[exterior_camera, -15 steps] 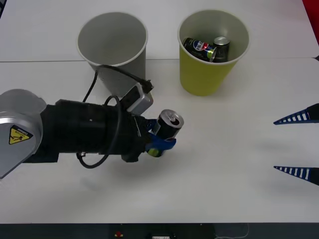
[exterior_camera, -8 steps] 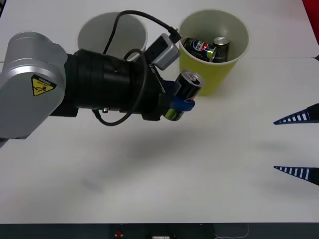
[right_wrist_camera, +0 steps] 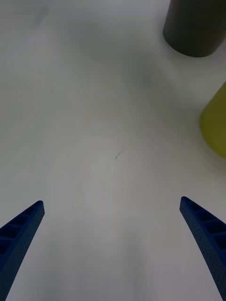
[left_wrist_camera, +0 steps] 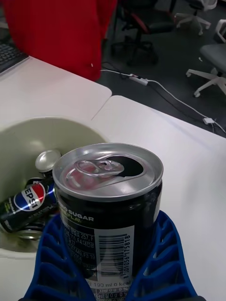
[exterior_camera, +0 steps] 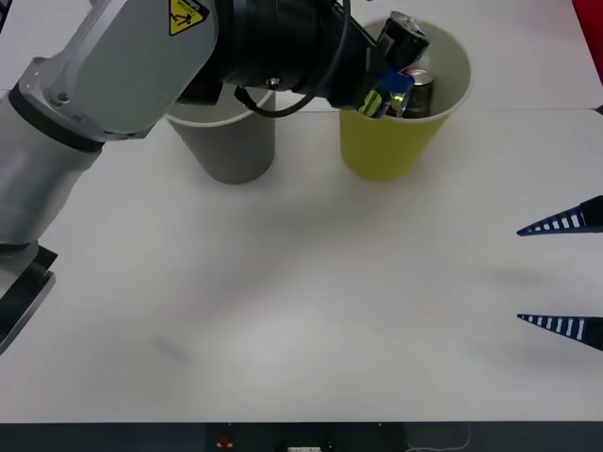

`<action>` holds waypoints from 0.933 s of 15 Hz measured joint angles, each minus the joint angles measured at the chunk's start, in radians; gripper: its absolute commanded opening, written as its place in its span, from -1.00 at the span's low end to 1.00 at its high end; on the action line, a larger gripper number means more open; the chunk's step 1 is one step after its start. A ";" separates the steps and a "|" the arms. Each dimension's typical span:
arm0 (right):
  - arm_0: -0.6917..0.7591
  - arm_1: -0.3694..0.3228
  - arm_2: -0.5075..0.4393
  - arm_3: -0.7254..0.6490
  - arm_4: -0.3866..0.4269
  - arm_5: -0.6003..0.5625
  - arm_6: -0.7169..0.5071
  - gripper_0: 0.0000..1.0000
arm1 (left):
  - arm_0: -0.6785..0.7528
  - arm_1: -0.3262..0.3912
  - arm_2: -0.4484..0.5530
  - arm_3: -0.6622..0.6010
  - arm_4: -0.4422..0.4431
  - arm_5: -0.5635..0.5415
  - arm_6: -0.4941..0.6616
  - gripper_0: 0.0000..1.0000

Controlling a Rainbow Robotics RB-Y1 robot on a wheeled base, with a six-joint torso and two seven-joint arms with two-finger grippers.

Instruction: Put the can into the green bin and the plastic bottle into the gray bin

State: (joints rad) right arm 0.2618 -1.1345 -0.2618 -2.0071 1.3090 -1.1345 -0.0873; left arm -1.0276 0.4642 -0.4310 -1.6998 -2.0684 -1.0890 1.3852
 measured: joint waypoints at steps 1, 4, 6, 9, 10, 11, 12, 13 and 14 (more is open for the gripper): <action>0.000 0.000 0.000 0.000 0.000 0.000 0.000 1.00 | -0.038 -0.029 0.000 0.059 -0.027 0.000 0.000 -1.00; 0.000 0.000 0.000 0.000 0.000 0.000 0.000 1.00 | -0.142 -0.119 -0.001 0.250 -0.100 0.003 0.000 -1.00; 0.000 0.000 0.000 0.000 0.000 0.000 0.000 1.00 | -0.182 -0.176 -0.002 0.343 -0.161 0.028 0.000 -1.00; 0.000 0.000 0.000 0.000 0.000 0.000 0.000 1.00 | -0.207 -0.230 -0.036 0.417 -0.250 0.092 0.001 -1.00; 0.000 0.000 0.000 0.000 0.000 0.000 0.000 1.00 | -0.208 -0.241 -0.050 0.428 -0.283 0.110 0.001 -1.00; 0.000 0.000 0.000 0.000 0.000 0.000 0.000 1.00 | -0.208 -0.249 -0.056 0.437 -0.309 0.118 0.001 -1.00; 0.000 0.000 0.000 0.000 0.000 0.000 0.000 1.00 | -0.209 -0.254 -0.058 0.438 -0.321 0.119 0.002 -0.98; 0.000 0.000 0.000 0.000 0.000 0.000 0.000 1.00 | -0.209 -0.256 -0.058 0.439 -0.326 0.119 0.002 -0.83; 0.000 0.000 0.000 0.000 0.000 0.000 0.000 1.00 | -0.208 -0.257 -0.058 0.439 -0.327 0.119 0.002 0.38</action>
State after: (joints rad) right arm 0.2618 -1.1345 -0.2618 -2.0071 1.3090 -1.1345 -0.0873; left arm -1.2358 0.2072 -0.4885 -1.2608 -2.3956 -0.9697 1.3867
